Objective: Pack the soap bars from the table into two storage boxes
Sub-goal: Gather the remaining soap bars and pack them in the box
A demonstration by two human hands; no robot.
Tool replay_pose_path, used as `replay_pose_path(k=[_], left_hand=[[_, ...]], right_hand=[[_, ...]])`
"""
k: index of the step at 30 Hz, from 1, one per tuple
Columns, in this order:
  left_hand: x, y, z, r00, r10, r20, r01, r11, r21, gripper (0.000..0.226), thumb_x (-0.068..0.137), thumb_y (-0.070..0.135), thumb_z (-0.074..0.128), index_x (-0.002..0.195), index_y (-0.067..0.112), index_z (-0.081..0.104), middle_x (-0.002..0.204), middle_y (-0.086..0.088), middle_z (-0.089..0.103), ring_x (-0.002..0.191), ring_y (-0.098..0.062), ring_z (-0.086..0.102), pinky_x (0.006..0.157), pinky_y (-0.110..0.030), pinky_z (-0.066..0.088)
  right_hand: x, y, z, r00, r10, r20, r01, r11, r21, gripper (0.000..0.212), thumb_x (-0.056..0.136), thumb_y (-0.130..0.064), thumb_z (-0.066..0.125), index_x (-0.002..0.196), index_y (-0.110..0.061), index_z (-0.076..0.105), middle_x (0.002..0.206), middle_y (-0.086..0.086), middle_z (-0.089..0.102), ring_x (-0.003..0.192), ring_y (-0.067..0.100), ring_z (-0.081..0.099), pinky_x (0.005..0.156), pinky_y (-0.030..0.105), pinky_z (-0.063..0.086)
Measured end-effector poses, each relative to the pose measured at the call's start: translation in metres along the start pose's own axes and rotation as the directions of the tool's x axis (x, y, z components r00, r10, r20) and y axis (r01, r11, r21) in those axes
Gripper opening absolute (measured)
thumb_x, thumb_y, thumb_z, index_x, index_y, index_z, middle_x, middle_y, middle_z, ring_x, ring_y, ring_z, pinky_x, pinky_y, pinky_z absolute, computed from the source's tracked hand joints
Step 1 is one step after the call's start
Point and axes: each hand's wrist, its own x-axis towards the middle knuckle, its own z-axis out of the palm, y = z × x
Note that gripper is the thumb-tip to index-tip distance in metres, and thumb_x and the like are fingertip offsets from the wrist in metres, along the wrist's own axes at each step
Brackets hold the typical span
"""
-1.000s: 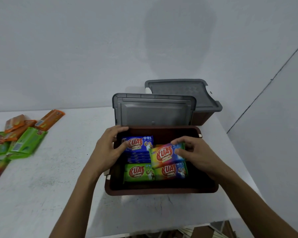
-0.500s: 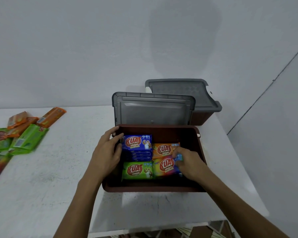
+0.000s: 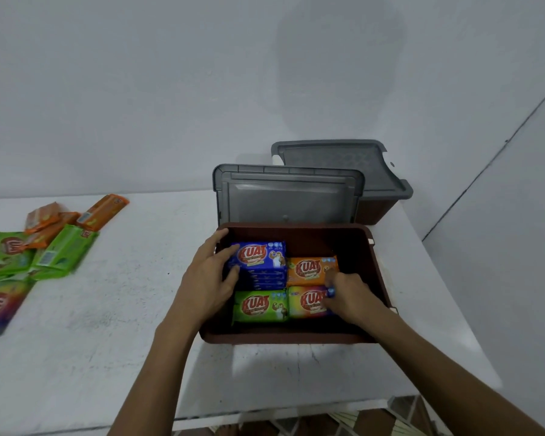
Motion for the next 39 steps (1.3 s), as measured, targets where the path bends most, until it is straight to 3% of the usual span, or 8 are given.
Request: replay_pose_path(k=[5,9,13,19,23,31,36,39], left_hand=[[-0.002,-0.003,-0.006,0.999,0.052,0.012,-0.051,0.996,-0.079,0.048,0.094,0.029,0.056,0.140,0.021,0.046,0.156,0.004,0.023,0.139,-0.014,0.030,0.103,-0.033,0.042],[-0.002,-0.011,-0.012,0.995,0.074,-0.071,-0.086,0.981,-0.173,0.041,0.094,0.024,0.056,0.135,0.021,0.053,0.152,0.002,0.033,0.136,-0.014,0.035,0.100,-0.025,0.040],[-0.004,-0.036,-0.023,0.990,0.033,-0.138,-0.058,0.982,-0.178,0.035,0.095,0.026,0.056,0.130,0.026,0.057,0.146,0.004,0.043,0.132,-0.010,0.040,0.097,-0.018,0.032],[-0.013,-0.098,-0.057,0.979,-0.049,-0.197,0.020,0.989,-0.144,0.029,0.095,0.026,0.056,0.124,0.027,0.062,0.131,0.008,0.056,0.119,-0.008,0.052,0.094,-0.020,0.037],[-0.017,-0.148,-0.084,0.956,-0.150,-0.252,0.132,0.987,-0.087,0.030,0.093,0.025,0.057,0.123,0.027,0.061,0.129,0.007,0.057,0.118,-0.011,0.054,0.090,-0.025,0.041],[-0.007,-0.255,-0.121,0.878,-0.319,-0.357,0.370,0.925,0.084,0.041,0.081,0.022,0.072,0.120,0.011,0.064,0.121,-0.011,0.061,0.105,-0.031,0.060,0.078,-0.038,0.050],[0.008,-0.297,-0.118,0.853,-0.414,-0.319,0.479,0.863,0.161,0.064,0.079,0.045,0.070,0.133,0.016,0.050,0.129,-0.010,0.053,0.112,-0.032,0.053,0.086,-0.046,0.050],[0.015,-0.303,-0.111,0.843,-0.433,-0.319,0.503,0.845,0.181,0.068,0.076,0.056,0.068,0.129,0.018,0.050,0.127,-0.008,0.052,0.113,-0.030,0.052,0.088,-0.045,0.046]], right_hand=[[0.001,-0.005,-0.005,0.998,0.059,-0.030,-0.059,0.998,0.010,0.065,0.092,-0.029,0.063,0.146,-0.018,0.028,0.139,0.011,0.050,0.120,0.028,0.057,0.102,0.044,0.049],[-0.003,-0.027,-0.021,0.979,0.037,-0.202,-0.052,0.996,-0.071,0.038,0.097,-0.036,0.052,0.128,-0.018,0.041,0.123,0.009,0.060,0.100,0.023,0.065,0.085,0.037,0.056],[-0.003,-0.070,-0.040,0.932,-0.153,-0.330,0.129,0.987,-0.092,0.024,0.096,-0.038,0.054,0.112,-0.021,0.050,0.102,0.000,0.065,0.077,0.010,0.056,0.063,0.023,0.045],[0.019,-0.165,-0.045,0.798,-0.437,-0.416,0.432,0.895,-0.111,0.018,0.094,-0.038,0.056,0.104,-0.024,0.054,0.094,-0.002,0.068,0.082,0.015,0.065,0.077,0.039,0.056],[0.049,-0.230,-0.027,0.734,-0.563,-0.380,0.566,0.816,-0.116,0.026,0.094,-0.034,0.057,0.115,-0.019,0.055,0.102,0.007,0.070,0.086,0.020,0.065,0.079,0.041,0.054],[0.134,-0.361,0.032,0.689,-0.708,-0.156,0.674,0.705,-0.222,0.038,0.095,-0.028,0.052,0.132,-0.020,0.047,0.121,0.007,0.060,0.112,0.025,0.056,0.091,0.037,0.047],[0.198,-0.426,0.078,0.656,-0.753,0.062,0.722,0.601,-0.343,0.048,0.091,-0.014,0.055,0.138,-0.016,0.045,0.136,0.008,0.050,0.120,0.030,0.049,0.094,0.040,0.045],[0.230,-0.453,0.100,0.654,-0.730,0.198,0.715,0.510,-0.478,0.051,0.089,-0.009,0.053,0.139,-0.010,0.041,0.140,0.010,0.046,0.126,0.034,0.043,0.099,0.045,0.043]])
